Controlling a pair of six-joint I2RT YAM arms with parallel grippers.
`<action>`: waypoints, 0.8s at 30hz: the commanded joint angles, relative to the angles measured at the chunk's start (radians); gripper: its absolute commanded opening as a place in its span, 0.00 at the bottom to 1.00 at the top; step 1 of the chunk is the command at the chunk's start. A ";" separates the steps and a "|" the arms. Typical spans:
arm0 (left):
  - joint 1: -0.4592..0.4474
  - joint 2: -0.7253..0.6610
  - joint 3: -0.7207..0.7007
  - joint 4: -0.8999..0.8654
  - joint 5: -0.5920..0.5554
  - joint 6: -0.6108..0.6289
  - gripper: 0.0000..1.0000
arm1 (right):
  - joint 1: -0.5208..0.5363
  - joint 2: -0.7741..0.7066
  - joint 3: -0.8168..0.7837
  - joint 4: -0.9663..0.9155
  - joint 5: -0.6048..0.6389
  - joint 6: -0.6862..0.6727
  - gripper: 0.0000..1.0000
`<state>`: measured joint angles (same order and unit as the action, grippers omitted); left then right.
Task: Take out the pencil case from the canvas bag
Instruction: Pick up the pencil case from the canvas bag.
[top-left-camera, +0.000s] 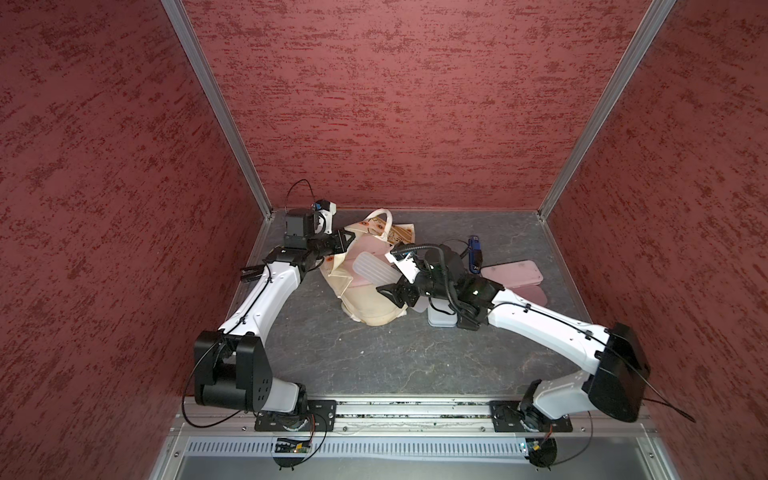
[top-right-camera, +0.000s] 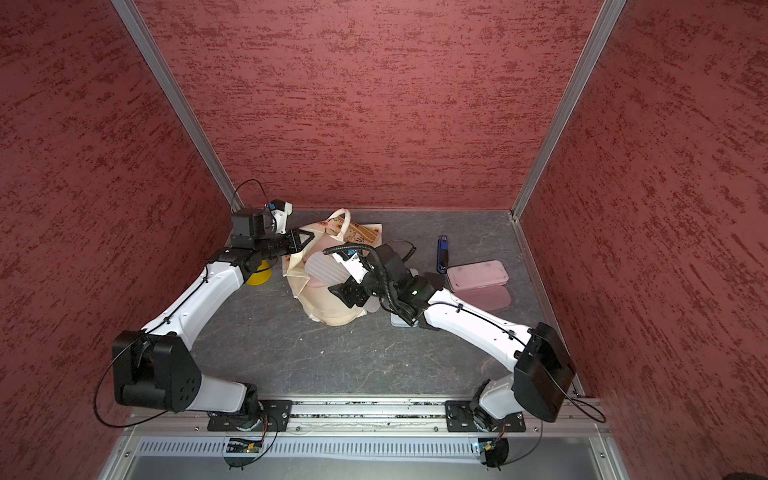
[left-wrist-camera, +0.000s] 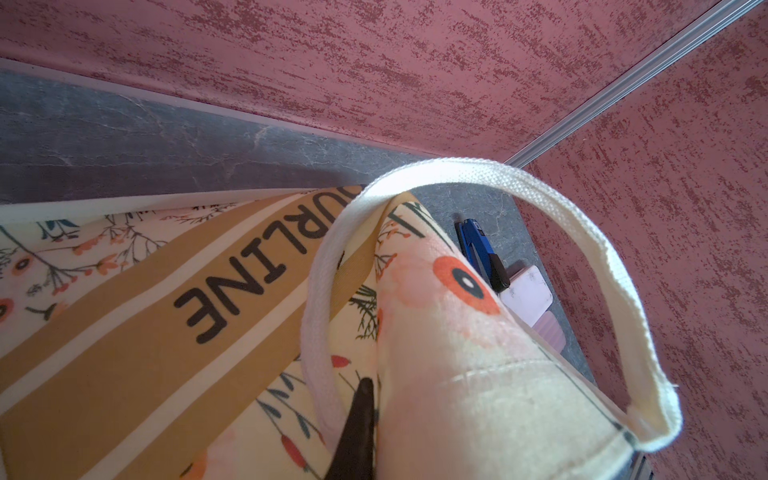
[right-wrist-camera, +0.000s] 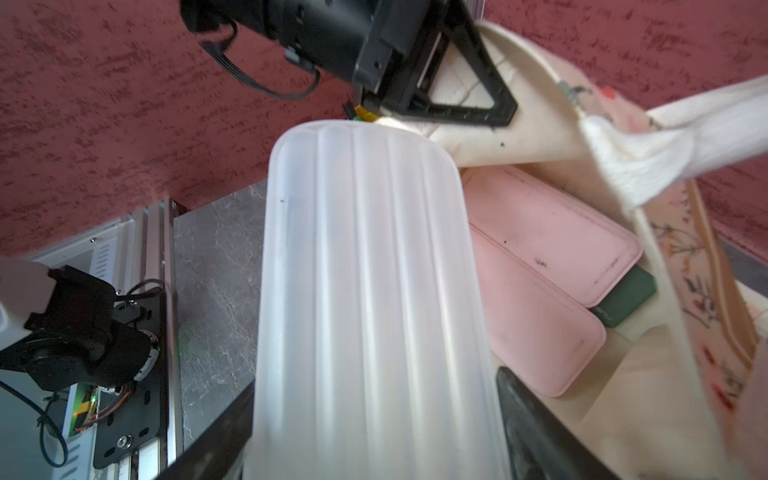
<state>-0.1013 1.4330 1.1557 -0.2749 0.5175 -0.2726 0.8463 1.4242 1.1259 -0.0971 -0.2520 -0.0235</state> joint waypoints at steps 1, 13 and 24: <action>-0.006 -0.015 0.009 -0.006 0.014 0.002 0.00 | -0.004 -0.061 -0.021 0.124 -0.014 0.036 0.48; -0.011 0.001 0.010 -0.007 0.017 0.002 0.00 | -0.012 -0.109 -0.037 0.209 0.064 0.031 0.48; -0.011 -0.010 0.012 -0.010 0.013 0.006 0.00 | -0.103 -0.104 -0.023 0.201 0.124 0.075 0.46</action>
<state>-0.1062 1.4334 1.1557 -0.2752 0.5163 -0.2726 0.7731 1.3415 1.0966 0.0555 -0.1692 0.0139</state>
